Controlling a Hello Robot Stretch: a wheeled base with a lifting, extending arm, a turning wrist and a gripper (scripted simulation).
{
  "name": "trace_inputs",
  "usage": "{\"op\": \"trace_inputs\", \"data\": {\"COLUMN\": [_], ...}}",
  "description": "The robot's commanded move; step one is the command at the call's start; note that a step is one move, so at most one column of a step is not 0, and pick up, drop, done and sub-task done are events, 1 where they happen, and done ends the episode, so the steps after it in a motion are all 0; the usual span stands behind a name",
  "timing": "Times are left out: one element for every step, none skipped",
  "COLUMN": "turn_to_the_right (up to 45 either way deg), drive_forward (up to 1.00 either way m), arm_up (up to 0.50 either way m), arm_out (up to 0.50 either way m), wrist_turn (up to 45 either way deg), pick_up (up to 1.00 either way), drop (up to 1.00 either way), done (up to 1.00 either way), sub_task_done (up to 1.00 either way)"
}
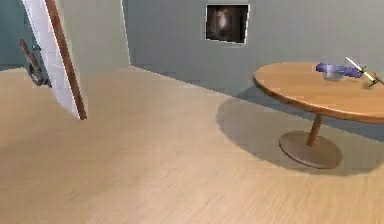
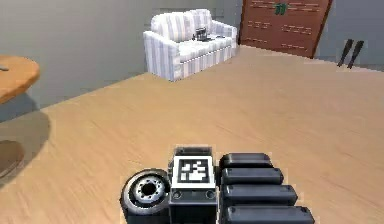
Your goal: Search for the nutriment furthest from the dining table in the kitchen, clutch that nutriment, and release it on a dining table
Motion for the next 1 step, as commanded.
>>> {"op": "trace_inputs", "data": {"turn_to_the_right": [0.0], "drive_forward": [1.00], "arm_up": [0.00], "arm_out": [0.00], "wrist_turn": [0.0], "pick_up": [0.00], "drop": [0.00], "done": [0.00], "sub_task_done": [0.00]}}
